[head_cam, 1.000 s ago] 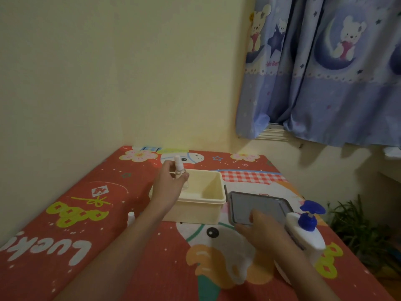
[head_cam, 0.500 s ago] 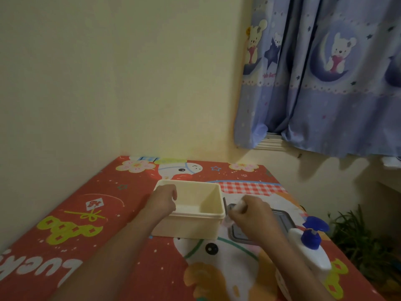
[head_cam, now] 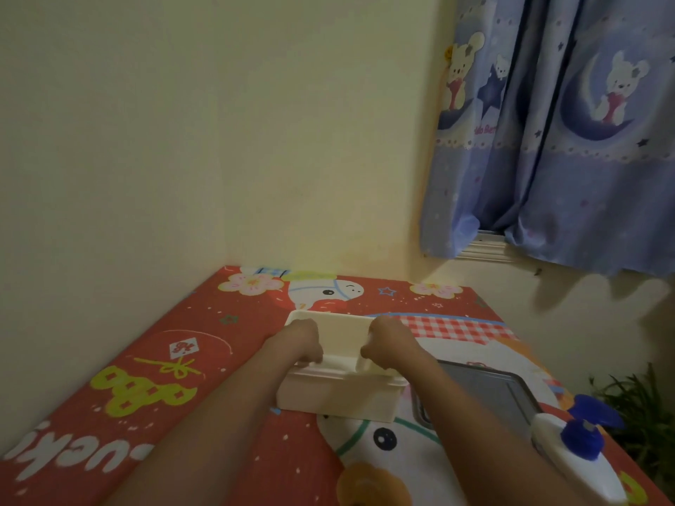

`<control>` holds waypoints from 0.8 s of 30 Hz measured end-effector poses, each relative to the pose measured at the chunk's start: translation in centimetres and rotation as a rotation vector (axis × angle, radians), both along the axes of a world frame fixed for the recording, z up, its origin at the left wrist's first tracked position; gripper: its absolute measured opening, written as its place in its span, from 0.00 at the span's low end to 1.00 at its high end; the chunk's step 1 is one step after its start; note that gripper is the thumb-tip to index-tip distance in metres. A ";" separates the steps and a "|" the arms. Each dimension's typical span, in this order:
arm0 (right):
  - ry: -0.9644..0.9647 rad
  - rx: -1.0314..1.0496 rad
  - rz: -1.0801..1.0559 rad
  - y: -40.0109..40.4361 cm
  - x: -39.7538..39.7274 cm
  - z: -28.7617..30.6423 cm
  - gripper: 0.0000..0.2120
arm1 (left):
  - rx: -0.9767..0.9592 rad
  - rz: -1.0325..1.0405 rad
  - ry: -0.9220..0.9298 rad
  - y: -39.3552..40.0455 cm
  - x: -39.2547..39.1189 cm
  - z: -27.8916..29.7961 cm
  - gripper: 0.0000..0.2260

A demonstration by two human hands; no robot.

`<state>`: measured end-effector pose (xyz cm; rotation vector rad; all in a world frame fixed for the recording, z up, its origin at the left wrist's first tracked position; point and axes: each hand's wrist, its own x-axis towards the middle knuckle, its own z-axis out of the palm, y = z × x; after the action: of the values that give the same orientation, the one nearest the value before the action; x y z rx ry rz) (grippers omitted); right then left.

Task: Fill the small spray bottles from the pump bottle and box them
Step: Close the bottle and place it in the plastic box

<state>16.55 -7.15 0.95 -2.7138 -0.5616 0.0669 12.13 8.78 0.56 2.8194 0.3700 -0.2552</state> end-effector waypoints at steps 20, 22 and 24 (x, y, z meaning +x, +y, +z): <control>-0.058 -0.014 -0.056 0.1 0.4 0.8 0.04 | -0.805 0.577 -0.683 3.2 -16.1 -8.2 0.40; -0.254 0.099 -0.079 -0.6 0.1 1.0 0.14 | -0.760 0.577 -0.642 2.6 -15.9 -9.0 0.38; -0.347 0.196 -0.077 -1.4 -0.7 0.9 0.14 | -0.716 0.577 -0.610 2.1 -15.8 -9.3 0.34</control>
<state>15.89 -8.54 1.86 -2.5626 -0.5257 -0.4632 -3.67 10.92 -8.72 1.8603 0.7348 0.4884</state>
